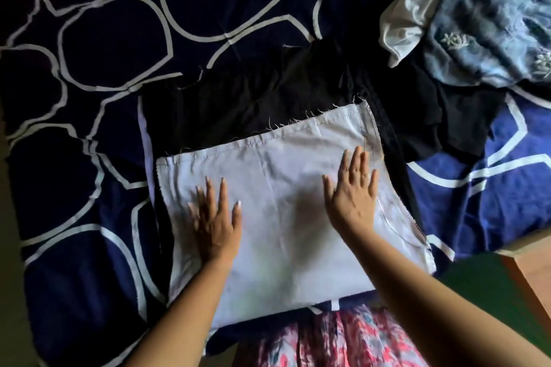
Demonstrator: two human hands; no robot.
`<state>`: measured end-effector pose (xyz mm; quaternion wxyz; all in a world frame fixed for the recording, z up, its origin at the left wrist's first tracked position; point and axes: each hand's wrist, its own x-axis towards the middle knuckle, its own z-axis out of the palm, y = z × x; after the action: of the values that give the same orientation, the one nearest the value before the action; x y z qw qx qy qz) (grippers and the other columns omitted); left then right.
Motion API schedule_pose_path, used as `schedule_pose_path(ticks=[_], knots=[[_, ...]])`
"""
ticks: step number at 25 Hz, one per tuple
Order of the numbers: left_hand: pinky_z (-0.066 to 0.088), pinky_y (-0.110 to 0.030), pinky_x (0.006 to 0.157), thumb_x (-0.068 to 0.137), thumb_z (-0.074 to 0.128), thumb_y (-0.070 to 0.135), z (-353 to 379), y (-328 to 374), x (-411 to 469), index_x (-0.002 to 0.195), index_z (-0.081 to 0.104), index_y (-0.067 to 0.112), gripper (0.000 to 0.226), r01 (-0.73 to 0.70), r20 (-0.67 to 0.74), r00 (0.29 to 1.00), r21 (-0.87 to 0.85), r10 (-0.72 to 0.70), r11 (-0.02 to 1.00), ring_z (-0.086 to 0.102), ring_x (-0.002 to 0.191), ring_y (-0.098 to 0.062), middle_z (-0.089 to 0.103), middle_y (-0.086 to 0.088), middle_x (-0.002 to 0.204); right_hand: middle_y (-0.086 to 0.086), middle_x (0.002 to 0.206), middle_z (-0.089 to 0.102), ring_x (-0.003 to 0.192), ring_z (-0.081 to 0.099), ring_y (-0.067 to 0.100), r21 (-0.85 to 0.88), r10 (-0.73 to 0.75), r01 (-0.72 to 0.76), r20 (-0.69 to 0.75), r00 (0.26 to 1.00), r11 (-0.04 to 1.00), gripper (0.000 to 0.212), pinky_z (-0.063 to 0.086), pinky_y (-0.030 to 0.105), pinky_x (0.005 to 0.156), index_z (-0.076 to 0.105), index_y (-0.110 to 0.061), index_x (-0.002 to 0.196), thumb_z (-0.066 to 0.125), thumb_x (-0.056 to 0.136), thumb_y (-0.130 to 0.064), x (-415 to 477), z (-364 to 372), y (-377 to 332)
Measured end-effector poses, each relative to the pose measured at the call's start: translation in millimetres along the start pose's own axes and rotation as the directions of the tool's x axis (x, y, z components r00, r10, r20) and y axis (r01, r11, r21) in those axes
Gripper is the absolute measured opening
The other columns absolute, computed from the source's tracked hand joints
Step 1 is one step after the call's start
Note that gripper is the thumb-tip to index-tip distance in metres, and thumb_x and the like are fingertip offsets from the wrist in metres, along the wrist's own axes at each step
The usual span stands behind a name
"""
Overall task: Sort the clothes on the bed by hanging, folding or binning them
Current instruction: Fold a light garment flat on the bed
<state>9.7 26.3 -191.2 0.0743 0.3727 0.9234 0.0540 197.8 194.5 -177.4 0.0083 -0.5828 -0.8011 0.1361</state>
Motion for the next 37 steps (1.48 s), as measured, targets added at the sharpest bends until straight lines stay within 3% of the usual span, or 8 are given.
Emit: schedule_pose_path(ticks=[3, 7, 11, 18, 22, 26, 32, 37], knots=[[0.018, -0.046, 0.111, 0.094, 0.035, 0.04, 14, 42, -42, 0.146, 0.034, 0.021, 0.056, -0.173, -0.002, 0.985, -0.072, 0.173, 0.982, 0.024, 0.141, -0.025, 0.028, -0.006, 0.155, 0.007, 0.159, 0.009, 0.147, 0.0, 0.016, 0.062, -0.232, 0.228, 0.069, 0.97, 0.972, 0.066, -0.003, 0.039, 0.117, 0.014, -0.012, 0.151, 0.024, 0.097, -0.046, -57, 17, -39], [0.021, -0.046, 0.11, 0.091, 0.036, 0.044, 32, 30, -70, 0.144, 0.038, 0.028, 0.055, -0.104, 0.054, 0.993, -0.051, 0.106, 0.993, 0.034, 0.139, -0.025, 0.036, -0.005, 0.152, 0.0, 0.157, 0.022, 0.145, 0.013, 0.016, 0.024, -0.413, 0.414, 0.142, 0.9, 0.91, 0.061, 0.008, 0.04, 0.117, 0.023, -0.023, 0.15, 0.03, 0.096, -0.052, -95, 45, -15], [0.026, -0.047, 0.111, 0.093, 0.033, 0.045, 35, -23, -98, 0.145, 0.039, 0.024, 0.056, 0.117, 0.039, 0.993, -0.062, -0.115, 0.991, 0.03, 0.14, -0.027, 0.035, -0.008, 0.153, -0.003, 0.159, 0.009, 0.147, 0.004, 0.016, -0.08, -0.186, 0.199, 0.143, 0.972, 0.977, 0.062, -0.003, 0.037, 0.118, 0.011, -0.032, 0.151, 0.014, 0.096, -0.059, -88, 32, 58], [0.017, -0.052, 0.114, 0.098, 0.017, 0.052, 13, -66, -124, 0.151, 0.021, 0.02, 0.062, 0.107, 0.07, 0.992, -0.029, -0.105, 0.994, 0.022, 0.144, -0.029, 0.028, -0.009, 0.156, -0.004, 0.157, -0.006, 0.145, -0.013, 0.007, -0.128, 0.088, -0.076, 0.096, 0.991, 0.989, 0.071, -0.008, 0.041, 0.118, 0.01, -0.021, 0.153, 0.011, 0.092, -0.058, -89, 10, 104], [0.002, -0.043, 0.117, 0.099, 0.012, 0.05, 19, -7, -121, 0.151, 0.016, 0.029, 0.056, -0.173, 0.064, 0.981, -0.106, 0.181, 0.979, 0.012, 0.146, -0.024, 0.024, -0.004, 0.157, 0.002, 0.159, 0.003, 0.146, -0.011, 0.011, -0.056, -0.192, 0.198, 0.104, 0.976, 0.979, 0.066, -0.006, 0.04, 0.118, 0.008, -0.018, 0.152, 0.025, 0.095, -0.047, -124, 24, 35], [0.013, -0.047, 0.116, 0.099, 0.011, 0.05, 36, 3, -143, 0.153, 0.007, 0.031, 0.057, -0.194, 0.062, 0.979, -0.03, 0.195, 0.981, 0.008, 0.148, -0.016, 0.018, 0.0, 0.159, -0.003, 0.159, 0.011, 0.147, 0.008, 0.014, -0.004, -0.58, 0.591, 0.184, 0.793, 0.807, 0.065, 0.007, 0.041, 0.119, 0.016, -0.023, 0.152, 0.036, 0.095, -0.047, -175, 52, 12], [0.011, -0.043, 0.116, 0.098, 0.012, 0.055, 29, -76, -151, 0.153, 0.007, 0.034, 0.059, -0.017, 0.062, 0.998, 0.029, 0.016, 0.999, 0.016, 0.146, -0.023, 0.022, -0.002, 0.157, -0.012, 0.159, 0.001, 0.147, 0.001, 0.01, -0.092, -0.367, 0.396, 0.229, 0.901, 0.914, 0.063, 0.009, 0.042, 0.119, 0.007, -0.032, 0.152, 0.02, 0.096, -0.057, -165, 33, 102], [0.022, -0.048, 0.11, 0.1, 0.025, 0.039, 12, -104, -147, 0.144, 0.041, 0.014, 0.053, 0.005, -0.059, 0.998, -0.134, -0.013, 0.991, 0.027, 0.141, -0.031, 0.034, -0.011, 0.152, -0.004, 0.161, 0.0, 0.148, 0.003, 0.015, -0.102, -0.442, 0.473, 0.23, 0.867, 0.875, 0.059, 0.011, 0.045, 0.118, 0.008, -0.021, 0.153, 0.006, 0.1, -0.047, -165, 17, 118]])
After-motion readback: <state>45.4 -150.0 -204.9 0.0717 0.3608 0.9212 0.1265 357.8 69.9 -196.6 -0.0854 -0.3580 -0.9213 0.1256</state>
